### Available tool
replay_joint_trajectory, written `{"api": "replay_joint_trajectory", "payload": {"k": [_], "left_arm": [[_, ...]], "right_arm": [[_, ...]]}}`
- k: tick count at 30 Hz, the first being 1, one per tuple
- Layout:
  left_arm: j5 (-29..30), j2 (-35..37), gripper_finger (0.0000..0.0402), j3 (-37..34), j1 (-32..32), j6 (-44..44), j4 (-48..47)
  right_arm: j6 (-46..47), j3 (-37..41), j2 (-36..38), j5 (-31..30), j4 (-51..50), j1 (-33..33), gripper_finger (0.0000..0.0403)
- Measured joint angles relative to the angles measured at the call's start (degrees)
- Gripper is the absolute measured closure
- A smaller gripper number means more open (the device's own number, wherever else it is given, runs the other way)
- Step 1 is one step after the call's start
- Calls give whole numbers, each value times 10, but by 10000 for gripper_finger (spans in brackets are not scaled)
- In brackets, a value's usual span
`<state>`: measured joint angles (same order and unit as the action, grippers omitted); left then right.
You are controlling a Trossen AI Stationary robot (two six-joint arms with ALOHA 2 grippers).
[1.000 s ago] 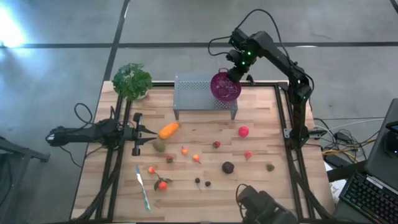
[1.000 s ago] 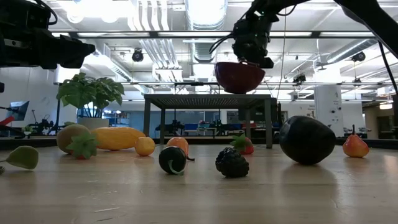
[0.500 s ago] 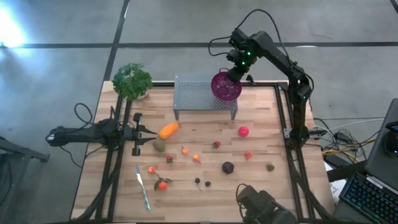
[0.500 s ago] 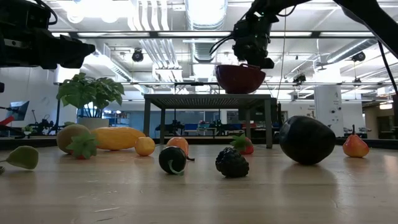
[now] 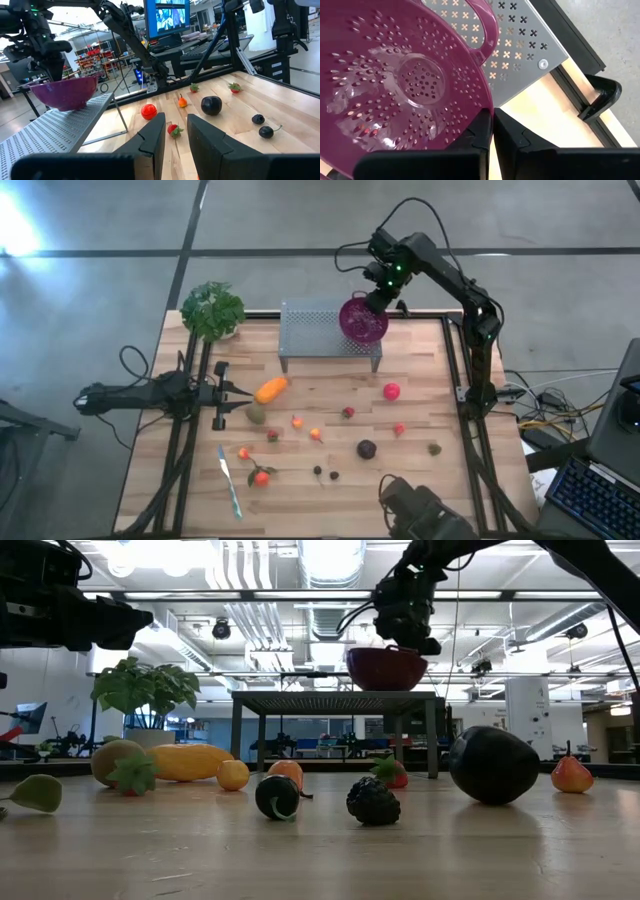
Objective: Pick & Place Fruit
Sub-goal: Put the violet strainer bowl on the shelf, then put the blue knife on the shelf
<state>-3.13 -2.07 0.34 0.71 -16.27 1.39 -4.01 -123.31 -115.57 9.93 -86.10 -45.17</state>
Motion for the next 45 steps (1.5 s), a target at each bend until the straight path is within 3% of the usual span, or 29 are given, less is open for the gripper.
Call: {"api": "replay_joint_trajectory", "payload": {"k": [17,30,36,45], "left_arm": [[0,0,314,0,0,0,0],[0,0,314,0,0,0,0],[0,0,314,0,0,0,0],[0,0,314,0,0,0,0]], "right_arm": [[-9,-2,5,0,14,0,326],[-11,-82,49,0,10,0,286],[-7,-83,104,0,9,0,290],[-6,-72,188,0,-30,19,333]]}}
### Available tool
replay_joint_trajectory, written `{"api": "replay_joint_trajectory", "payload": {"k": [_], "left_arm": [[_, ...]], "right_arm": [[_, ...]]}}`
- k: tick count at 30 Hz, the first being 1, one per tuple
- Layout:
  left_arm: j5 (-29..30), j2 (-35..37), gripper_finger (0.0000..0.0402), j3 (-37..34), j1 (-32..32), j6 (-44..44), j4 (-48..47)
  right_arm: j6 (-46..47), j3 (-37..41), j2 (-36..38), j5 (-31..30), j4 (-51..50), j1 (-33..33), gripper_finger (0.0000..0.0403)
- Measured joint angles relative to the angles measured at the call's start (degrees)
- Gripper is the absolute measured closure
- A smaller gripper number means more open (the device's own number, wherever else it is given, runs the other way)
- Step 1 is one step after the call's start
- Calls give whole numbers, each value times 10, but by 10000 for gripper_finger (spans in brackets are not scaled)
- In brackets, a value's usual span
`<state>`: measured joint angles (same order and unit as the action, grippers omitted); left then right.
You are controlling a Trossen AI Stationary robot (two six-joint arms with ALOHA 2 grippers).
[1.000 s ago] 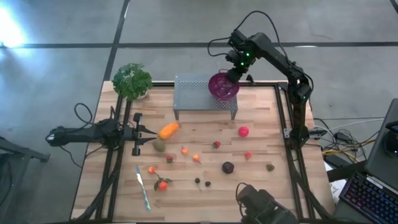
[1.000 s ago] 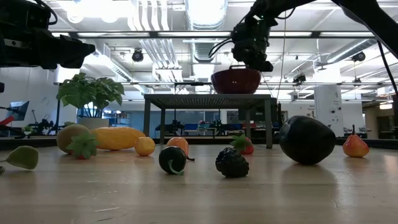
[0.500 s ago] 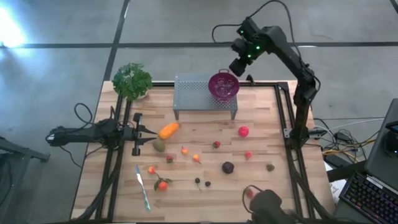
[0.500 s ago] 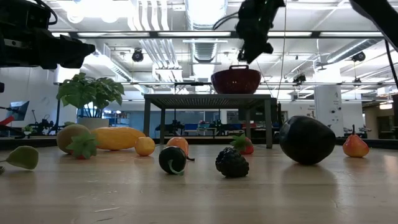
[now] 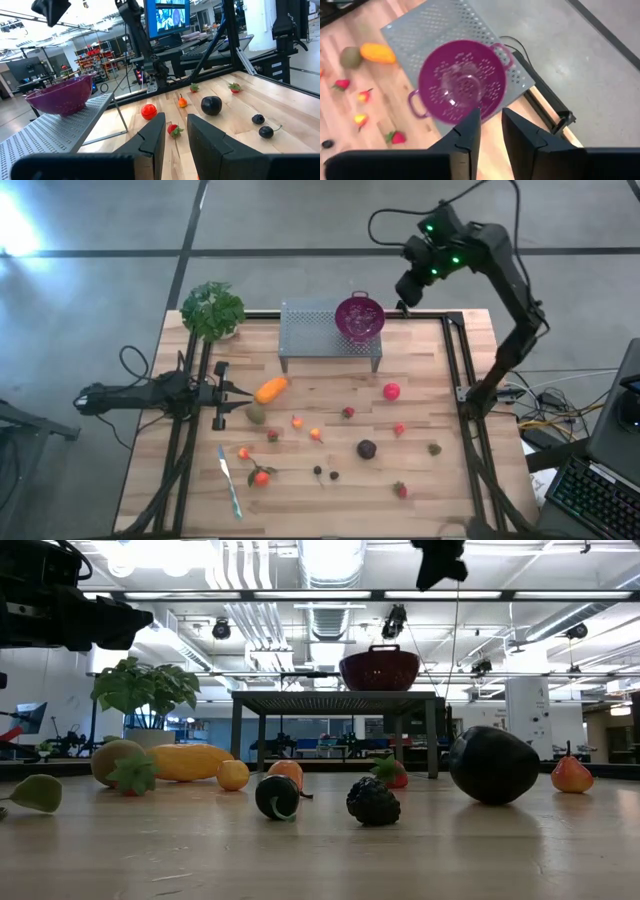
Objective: Pick & Place Fruit
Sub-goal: Put the blue knife on the shelf
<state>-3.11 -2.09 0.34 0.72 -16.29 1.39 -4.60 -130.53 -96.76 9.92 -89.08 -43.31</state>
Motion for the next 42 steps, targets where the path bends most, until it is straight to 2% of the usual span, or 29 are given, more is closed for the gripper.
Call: {"api": "replay_joint_trajectory", "payload": {"k": [6,13,20,28,38,42], "left_arm": [[0,0,314,0,0,0,0],[0,0,314,0,0,0,0],[0,0,314,0,0,-1,0],[0,0,314,0,0,-90,1],[0,0,314,0,0,-88,1],[-8,0,314,0,0,-39,4]], "right_arm": [[0,35,64,0,-10,24,360],[17,120,144,-2,6,45,377],[47,268,242,-11,70,60,389],[58,459,368,-11,190,94,394],[91,693,525,-11,373,164,394],[109,773,570,-11,437,224,394]]}}
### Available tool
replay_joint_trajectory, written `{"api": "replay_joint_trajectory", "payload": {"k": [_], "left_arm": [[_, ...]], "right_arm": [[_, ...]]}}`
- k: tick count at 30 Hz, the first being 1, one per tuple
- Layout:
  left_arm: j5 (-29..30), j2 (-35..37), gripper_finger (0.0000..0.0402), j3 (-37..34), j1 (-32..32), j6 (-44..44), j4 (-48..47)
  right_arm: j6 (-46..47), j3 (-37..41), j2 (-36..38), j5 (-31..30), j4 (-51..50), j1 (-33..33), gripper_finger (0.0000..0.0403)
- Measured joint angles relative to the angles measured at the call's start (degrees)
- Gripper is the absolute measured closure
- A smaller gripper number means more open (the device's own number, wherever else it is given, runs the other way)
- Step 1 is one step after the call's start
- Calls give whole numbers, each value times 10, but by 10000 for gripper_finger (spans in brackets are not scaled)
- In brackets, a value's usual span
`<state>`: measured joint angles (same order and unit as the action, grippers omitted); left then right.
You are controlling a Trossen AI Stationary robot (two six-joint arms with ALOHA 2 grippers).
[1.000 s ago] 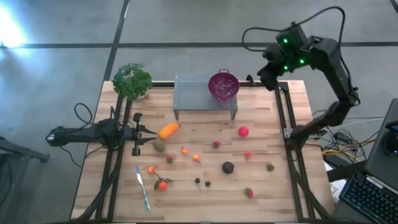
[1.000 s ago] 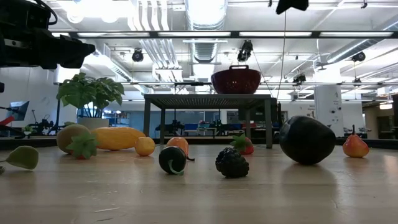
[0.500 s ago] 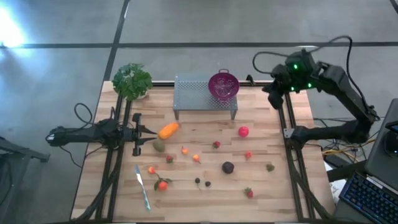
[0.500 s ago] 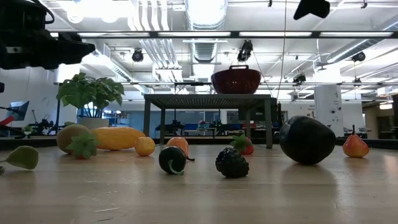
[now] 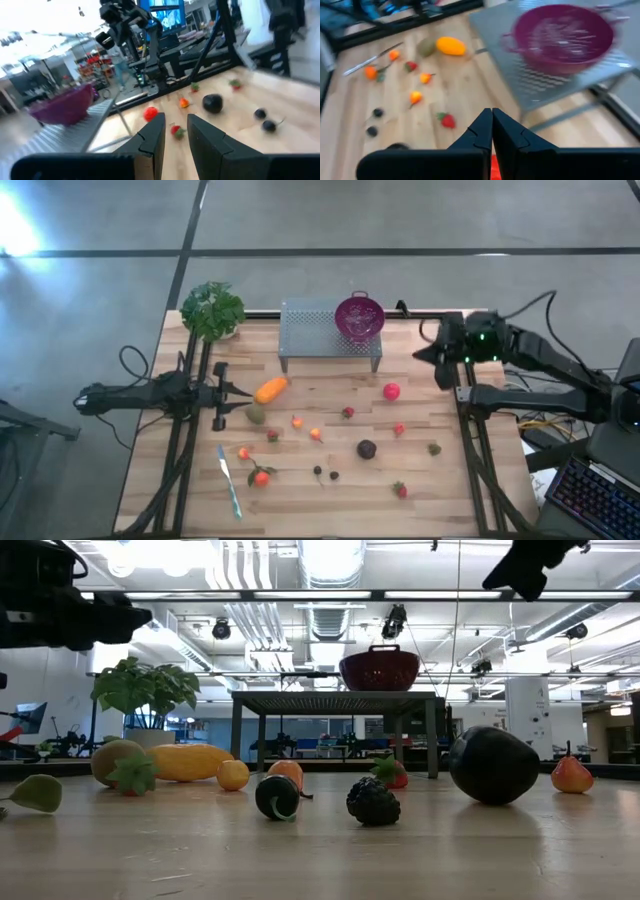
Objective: Pick & Place Fruit
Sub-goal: Put the blue knife on the shelf
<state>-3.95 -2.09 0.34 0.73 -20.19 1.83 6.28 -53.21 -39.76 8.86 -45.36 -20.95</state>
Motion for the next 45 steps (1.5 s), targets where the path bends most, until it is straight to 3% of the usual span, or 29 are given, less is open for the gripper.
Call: {"api": "replay_joint_trajectory", "payload": {"k": [3,7,12,29,36,45], "left_arm": [[0,0,314,0,0,68,1],[0,0,314,0,0,146,13],[0,0,314,0,0,180,39],[-1,0,314,0,0,278,261],[4,-25,303,45,0,305,227],[-17,-132,226,219,1,332,-67]], "right_arm": [[14,44,30,-19,38,52,394],[29,85,64,-105,38,116,394],[32,118,103,-166,37,167,394],[43,134,151,-165,8,177,394],[42,134,149,-165,9,177,394],[42,134,149,-165,10,177,394]]}}
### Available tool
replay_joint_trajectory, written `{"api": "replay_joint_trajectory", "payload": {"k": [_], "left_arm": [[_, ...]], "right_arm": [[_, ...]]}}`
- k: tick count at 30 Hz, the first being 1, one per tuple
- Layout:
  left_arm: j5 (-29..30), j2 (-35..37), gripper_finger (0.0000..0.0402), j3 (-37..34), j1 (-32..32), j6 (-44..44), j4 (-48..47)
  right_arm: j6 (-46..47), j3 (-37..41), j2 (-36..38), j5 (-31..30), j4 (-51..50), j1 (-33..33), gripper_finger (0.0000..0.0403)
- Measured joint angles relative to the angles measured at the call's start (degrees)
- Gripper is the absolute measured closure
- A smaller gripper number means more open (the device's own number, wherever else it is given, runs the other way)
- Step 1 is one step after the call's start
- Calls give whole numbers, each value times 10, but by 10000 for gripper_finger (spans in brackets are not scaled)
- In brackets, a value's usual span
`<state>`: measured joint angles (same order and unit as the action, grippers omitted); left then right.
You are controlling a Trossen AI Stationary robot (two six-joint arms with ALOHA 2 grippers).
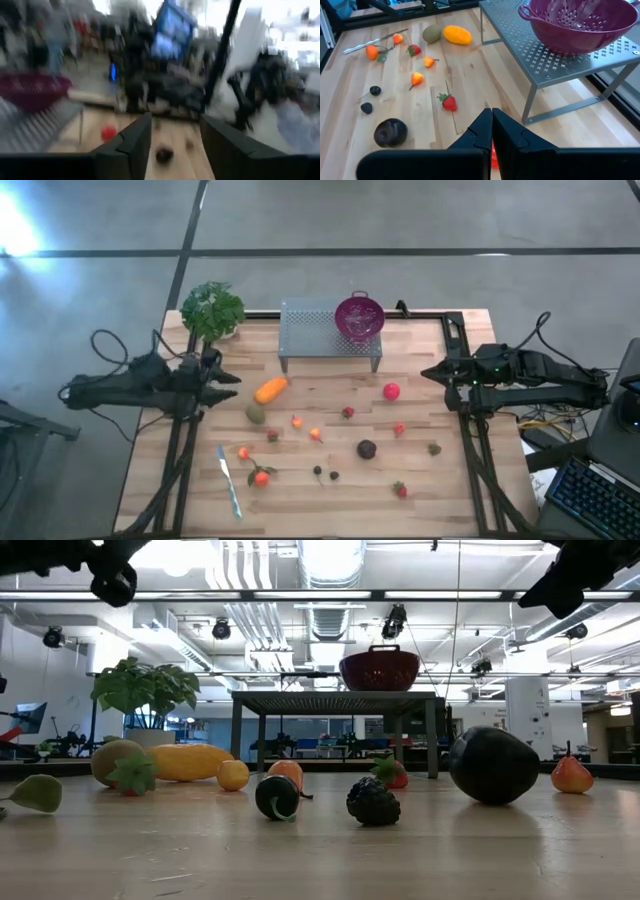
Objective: Pick & Place Fruit
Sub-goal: Put the blue knife on the shelf
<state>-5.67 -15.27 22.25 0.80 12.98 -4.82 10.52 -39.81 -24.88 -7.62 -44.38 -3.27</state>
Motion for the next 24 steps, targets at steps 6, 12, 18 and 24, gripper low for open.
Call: {"api": "replay_joint_trajectory", "payload": {"k": [6,12,18,24], "left_arm": [[-64,-83,210,111,1,2,-153],[-124,-165,220,187,8,6,-239],[-145,-228,236,230,50,58,-287],[-128,-275,256,249,123,177,-289]], "right_arm": [[0,0,0,1,0,0,394],[0,0,-1,1,0,0,394],[0,0,-1,1,0,0,394],[0,0,-1,1,0,0,394]]}}
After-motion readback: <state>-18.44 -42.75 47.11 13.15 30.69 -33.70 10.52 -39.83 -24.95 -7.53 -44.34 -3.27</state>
